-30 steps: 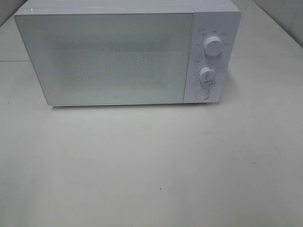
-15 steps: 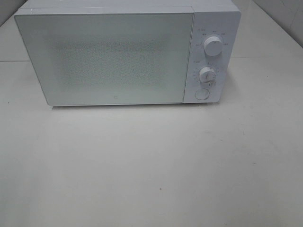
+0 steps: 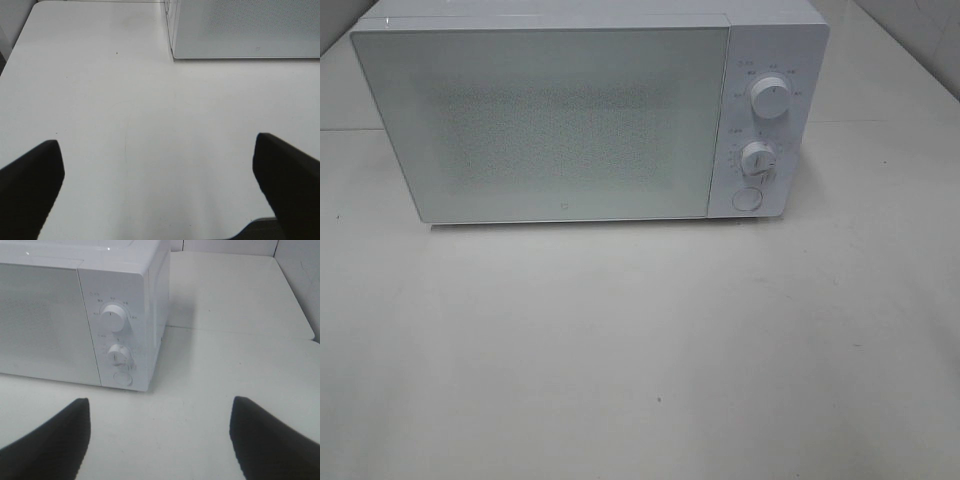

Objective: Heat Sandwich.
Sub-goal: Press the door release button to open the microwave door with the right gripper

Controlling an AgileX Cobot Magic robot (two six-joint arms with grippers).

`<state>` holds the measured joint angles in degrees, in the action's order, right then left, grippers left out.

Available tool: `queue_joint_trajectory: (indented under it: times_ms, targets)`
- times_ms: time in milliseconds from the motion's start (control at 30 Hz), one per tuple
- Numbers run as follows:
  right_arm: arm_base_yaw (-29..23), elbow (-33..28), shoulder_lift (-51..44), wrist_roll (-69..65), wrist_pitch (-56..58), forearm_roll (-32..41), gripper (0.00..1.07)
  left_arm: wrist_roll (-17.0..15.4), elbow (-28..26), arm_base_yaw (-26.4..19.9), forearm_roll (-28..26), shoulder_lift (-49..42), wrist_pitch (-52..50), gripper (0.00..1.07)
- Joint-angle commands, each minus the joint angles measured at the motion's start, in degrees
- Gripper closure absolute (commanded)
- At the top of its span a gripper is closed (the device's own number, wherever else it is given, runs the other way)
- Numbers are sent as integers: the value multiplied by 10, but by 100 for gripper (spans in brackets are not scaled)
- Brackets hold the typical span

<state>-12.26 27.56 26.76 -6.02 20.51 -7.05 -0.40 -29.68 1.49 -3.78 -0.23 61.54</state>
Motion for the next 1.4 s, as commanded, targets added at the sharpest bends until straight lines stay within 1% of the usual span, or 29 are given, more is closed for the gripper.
queue_joint_trajectory:
  times_ms: [33,133,267,433,567,600,767,867,900,1167,1233,1300,1333,1367,1400]
  targets:
    - [3,-1,36,4,-66,-1,32,-2,1,-2,-1,-9,-2,9]
    - [3,-1,62,4,-92,-1,32,-2,1,-2,-1,-9,-2,9]
    - [3,-1,143,4,-158,-1,32,-2,1,-2,-1,-9,-2,9]
    - [3,-1,183,4,-189,-1,32,-2,1,-2,-1,-9,-2,9]
    - [3,-1,257,-3,-257,-1,32,-2,1,-2,-1,-9,-2,9]
    - [3,-1,257,-3,-257,-1,32,-2,1,-2,-1,-9,-2,9]
    - [3,-1,335,-12,-311,-1,32,-2,1,-2,-1,-9,-2,9]
    - [3,-1,358,-12,-331,-1,32,-2,1,-2,-1,-9,-2,9]
    - [3,-1,382,-12,-350,-1,32,-2,1,-2,-1,-9,-2,9]
    - [3,-1,440,-11,-434,2,32,-2,1,-2,-1,-9,-2,9]
    - [3,-8,462,-11,-476,2,32,-2,1,-2,-1,-9,-2,9]
    - [3,-14,469,-11,-492,3,32,-2,1,-2,-1,-9,-2,9]
    - [3,-22,477,-9,-515,7,32,-2,1,-2,-1,-9,-2,9]
    - [3,-40,491,-2,-566,37,32,-2,1,-2,-1,-9,-2,9]
    - [3,-40,491,-2,-566,37,32,-2,1,-2,-1,-9,-2,9]
